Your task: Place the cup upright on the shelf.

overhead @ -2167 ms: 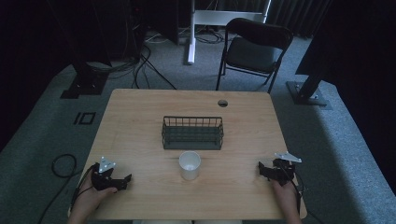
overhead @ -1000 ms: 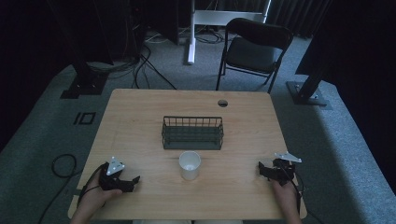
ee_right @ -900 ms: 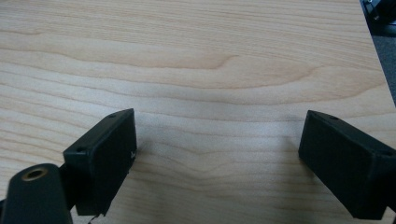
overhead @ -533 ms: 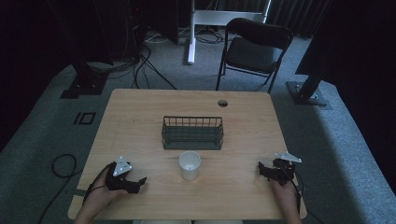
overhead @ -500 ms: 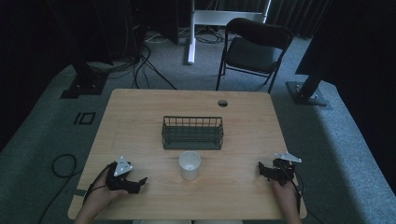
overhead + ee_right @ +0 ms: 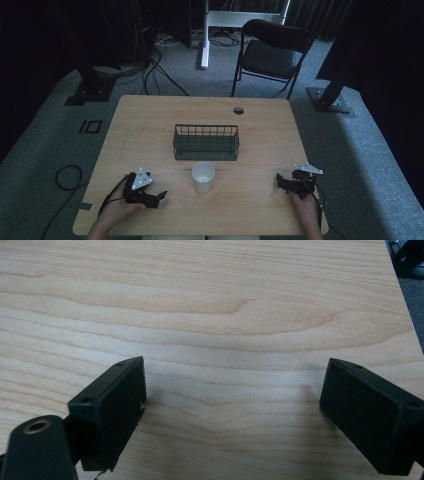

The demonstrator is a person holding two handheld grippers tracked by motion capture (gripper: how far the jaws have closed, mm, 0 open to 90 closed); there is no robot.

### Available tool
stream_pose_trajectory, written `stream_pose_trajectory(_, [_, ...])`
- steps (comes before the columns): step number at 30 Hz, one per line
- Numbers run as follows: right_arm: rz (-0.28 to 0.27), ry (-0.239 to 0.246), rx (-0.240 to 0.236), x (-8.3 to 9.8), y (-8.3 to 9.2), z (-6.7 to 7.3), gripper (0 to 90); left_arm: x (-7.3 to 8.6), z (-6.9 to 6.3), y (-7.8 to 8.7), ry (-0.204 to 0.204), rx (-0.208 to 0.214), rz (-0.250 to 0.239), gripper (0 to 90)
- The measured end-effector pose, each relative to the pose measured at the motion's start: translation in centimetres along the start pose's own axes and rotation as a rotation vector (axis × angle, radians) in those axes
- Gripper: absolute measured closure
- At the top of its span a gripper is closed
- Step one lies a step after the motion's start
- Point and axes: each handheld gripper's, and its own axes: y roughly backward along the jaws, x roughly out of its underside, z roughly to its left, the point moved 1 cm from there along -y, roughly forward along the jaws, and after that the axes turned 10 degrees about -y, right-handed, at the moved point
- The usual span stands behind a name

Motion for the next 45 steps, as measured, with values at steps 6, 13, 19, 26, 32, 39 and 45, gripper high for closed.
stream_pose_trajectory(6, [0.000,0.000,0.000,0.0,0.0,0.0,10.8,-0.7,-0.6,-0.8,-0.016,0.017,-0.016,5.8])
stream_pose_trajectory(13, [0.000,0.000,0.000,0.0,0.0,0.0,10.8,-1.9,-1.5,-1.4,-0.055,0.054,-0.022,5.8])
stream_pose_trajectory(19, [0.000,0.000,0.000,0.0,0.0,0.0,10.8,-2.7,-2.2,-2.0,-0.057,0.084,-0.034,5.8])
stream_pose_trajectory(26, [0.000,0.000,0.000,0.0,0.0,0.0,10.8,-3.6,-3.1,-2.6,-0.079,0.114,-0.056,5.8])
stream_pose_trajectory(32, [0.000,0.000,0.000,0.0,0.0,0.0,10.8,-4.9,-3.8,-3.1,-0.093,0.144,-0.094,5.8])
stream_pose_trajectory(39, [0.000,0.000,0.000,0.0,0.0,0.0,10.8,-6.5,-4.4,-3.5,-0.107,0.174,-0.135,5.8])
stream_pose_trajectory(45, [0.000,0.000,0.000,0.0,0.0,0.0,10.8,-7.6,-4.7,-3.8,-0.117,0.179,-0.156,5.8])
